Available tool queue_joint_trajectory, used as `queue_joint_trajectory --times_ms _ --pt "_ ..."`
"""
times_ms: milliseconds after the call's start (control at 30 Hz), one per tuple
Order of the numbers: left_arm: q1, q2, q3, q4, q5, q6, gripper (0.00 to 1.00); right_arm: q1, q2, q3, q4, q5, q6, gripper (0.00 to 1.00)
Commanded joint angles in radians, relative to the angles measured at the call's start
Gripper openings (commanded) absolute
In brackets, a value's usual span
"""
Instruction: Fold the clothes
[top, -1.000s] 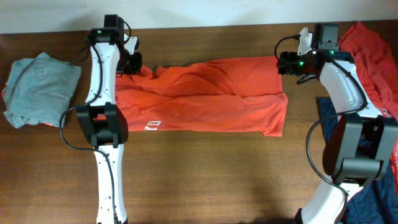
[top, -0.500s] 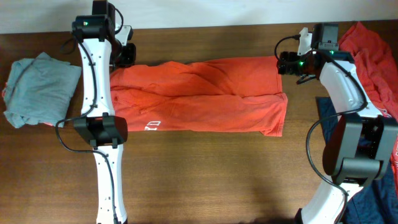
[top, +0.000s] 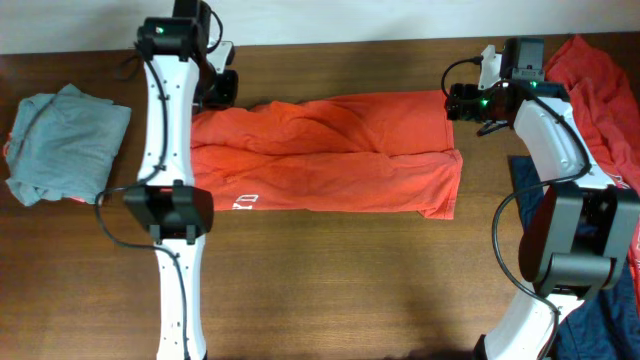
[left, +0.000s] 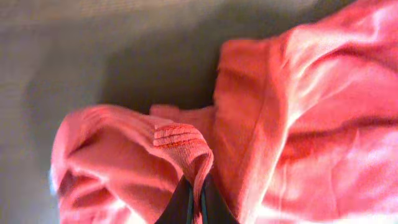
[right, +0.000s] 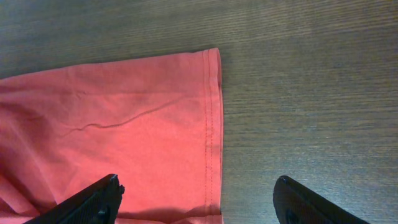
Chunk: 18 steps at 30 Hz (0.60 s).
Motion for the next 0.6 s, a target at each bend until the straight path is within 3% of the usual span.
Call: queue_joint_trajectory --times_ms 0,300,433,567 --pt "0.006 -0.158 -0.193 -0.003 -0.038 -0.015 0.0 0.01 0.001 0.018 0.001 0.013 -0.008 0.82" --pt "0.01 -0.201 -0.814 0.075 -0.143 -0.027 0.0 0.01 0.001 0.018 0.022 0.012 -0.007 0.82" --pt "0.022 -0.208 -0.842 0.141 -0.148 -0.055 0.0 0.01 0.001 0.018 0.021 0.012 -0.007 0.83" --pt "0.021 -0.233 -0.747 0.132 -0.148 -0.055 0.0 0.01 0.001 0.018 0.022 0.012 -0.007 0.83"
